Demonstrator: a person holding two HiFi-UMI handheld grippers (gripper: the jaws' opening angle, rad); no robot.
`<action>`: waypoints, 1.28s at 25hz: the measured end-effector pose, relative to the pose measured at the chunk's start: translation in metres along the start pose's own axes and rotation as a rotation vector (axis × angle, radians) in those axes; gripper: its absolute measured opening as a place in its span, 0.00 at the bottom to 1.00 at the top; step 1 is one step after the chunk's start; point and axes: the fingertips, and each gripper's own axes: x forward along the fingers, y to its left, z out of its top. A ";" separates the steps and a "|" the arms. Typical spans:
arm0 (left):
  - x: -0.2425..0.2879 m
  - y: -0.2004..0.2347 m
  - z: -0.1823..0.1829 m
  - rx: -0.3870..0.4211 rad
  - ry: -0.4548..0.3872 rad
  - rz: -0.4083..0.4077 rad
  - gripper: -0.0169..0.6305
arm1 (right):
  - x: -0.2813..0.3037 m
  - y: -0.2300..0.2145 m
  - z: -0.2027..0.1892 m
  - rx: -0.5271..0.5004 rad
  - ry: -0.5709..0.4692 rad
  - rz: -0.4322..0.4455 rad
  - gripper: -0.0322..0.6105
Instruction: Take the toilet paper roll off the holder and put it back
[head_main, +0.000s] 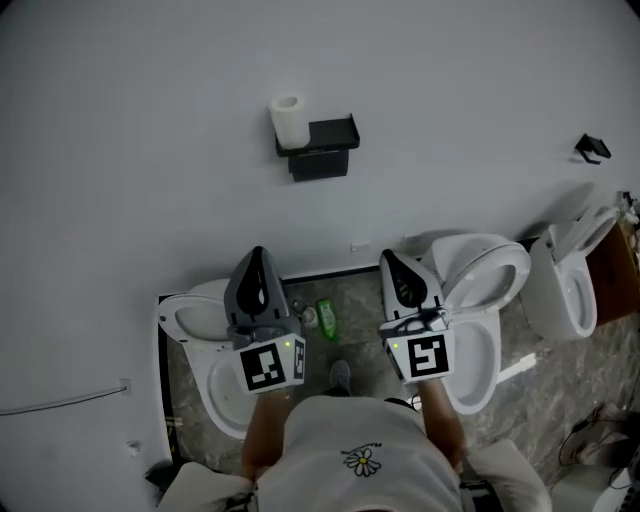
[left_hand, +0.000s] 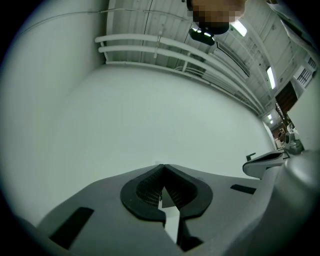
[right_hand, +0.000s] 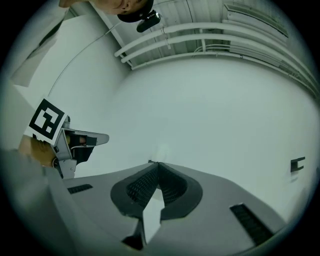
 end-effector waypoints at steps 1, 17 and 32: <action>0.009 0.005 -0.005 -0.004 0.007 -0.001 0.05 | 0.011 0.000 -0.003 -0.004 0.008 0.006 0.07; 0.047 0.022 -0.049 -0.013 0.068 0.064 0.05 | 0.076 -0.013 -0.057 0.060 0.079 0.016 0.07; 0.066 0.010 -0.046 -0.009 0.036 0.050 0.05 | 0.075 -0.029 -0.067 0.063 0.120 -0.008 0.07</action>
